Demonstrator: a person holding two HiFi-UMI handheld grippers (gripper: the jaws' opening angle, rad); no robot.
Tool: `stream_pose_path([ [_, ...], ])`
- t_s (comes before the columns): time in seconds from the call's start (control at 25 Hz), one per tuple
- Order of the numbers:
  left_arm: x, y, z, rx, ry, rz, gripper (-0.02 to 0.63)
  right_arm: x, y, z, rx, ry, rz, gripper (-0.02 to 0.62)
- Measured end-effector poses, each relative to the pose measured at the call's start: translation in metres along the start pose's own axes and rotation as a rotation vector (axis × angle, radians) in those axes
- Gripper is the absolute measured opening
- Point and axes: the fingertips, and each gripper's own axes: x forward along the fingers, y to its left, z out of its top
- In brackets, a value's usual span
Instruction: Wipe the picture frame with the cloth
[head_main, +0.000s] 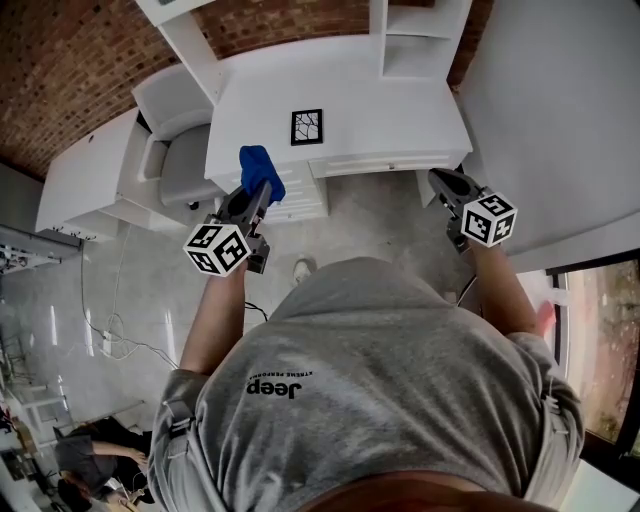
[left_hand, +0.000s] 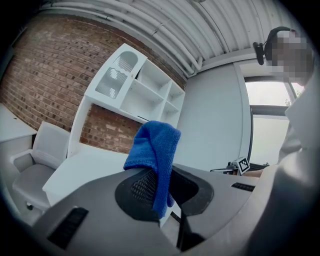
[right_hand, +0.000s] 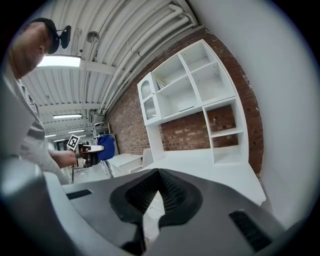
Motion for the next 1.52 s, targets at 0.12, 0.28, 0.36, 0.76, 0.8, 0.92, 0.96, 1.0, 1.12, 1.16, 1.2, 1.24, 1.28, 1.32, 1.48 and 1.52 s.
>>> stream_pose_path([
  [0.12, 0.013, 0.034, 0.008, 0.003, -0.002, -0.03, 0.055, 0.028, 0.0, 0.008, -0.007, 0.003, -0.031, 0.015],
  [0.28, 0.03, 0.089, 0.033, 0.012, 0.004, -0.073, 0.055, 0.079, 0.007, 0.03, -0.006, -0.009, -0.071, 0.015],
  [0.36, 0.037, 0.117, 0.049, 0.016, 0.009, -0.096, 0.055, 0.107, 0.015, 0.041, -0.011, -0.012, -0.084, 0.015],
  [0.76, 0.061, 0.239, 0.092, 0.003, 0.028, -0.153, 0.055, 0.217, 0.025, 0.073, 0.005, -0.001, -0.158, 0.015],
  [0.8, 0.063, 0.248, 0.093, -0.003, 0.031, -0.154, 0.055, 0.225, 0.025, 0.074, 0.007, 0.004, -0.163, 0.015],
  [0.92, 0.071, 0.27, 0.093, -0.022, 0.033, -0.155, 0.055, 0.246, 0.021, 0.075, 0.004, 0.029, -0.166, 0.015],
  [0.96, 0.074, 0.277, 0.093, -0.029, 0.034, -0.153, 0.055, 0.253, 0.019, 0.076, 0.003, 0.038, -0.164, 0.015],
  [1.0, 0.078, 0.282, 0.093, -0.036, 0.034, -0.151, 0.055, 0.259, 0.016, 0.076, 0.003, 0.047, -0.163, 0.015],
  [1.12, 0.09, 0.295, 0.089, -0.049, 0.038, -0.14, 0.055, 0.276, 0.002, 0.077, 0.004, 0.064, -0.152, 0.015],
  [1.16, 0.094, 0.297, 0.087, -0.052, 0.039, -0.133, 0.055, 0.281, -0.003, 0.077, 0.004, 0.066, -0.148, 0.015],
  [1.2, 0.098, 0.299, 0.086, -0.055, 0.042, -0.126, 0.055, 0.285, -0.009, 0.077, 0.005, 0.067, -0.141, 0.015],
  [1.24, 0.101, 0.301, 0.084, -0.057, 0.045, -0.117, 0.055, 0.289, -0.014, 0.078, 0.005, 0.068, -0.133, 0.015],
  [1.28, 0.105, 0.301, 0.082, -0.057, 0.048, -0.108, 0.055, 0.293, -0.02, 0.078, 0.005, 0.068, -0.122, 0.015],
  [1.32, 0.109, 0.301, 0.08, -0.056, 0.051, -0.098, 0.055, 0.297, -0.026, 0.078, 0.004, 0.068, -0.108, 0.015],
  [1.48, 0.135, 0.295, 0.074, -0.041, 0.056, -0.048, 0.055, 0.314, -0.065, 0.077, 0.006, 0.062, -0.046, 0.015],
  [1.52, 0.143, 0.293, 0.074, -0.036, 0.057, -0.032, 0.055, 0.319, -0.075, 0.079, 0.007, 0.06, -0.027, 0.015],
])
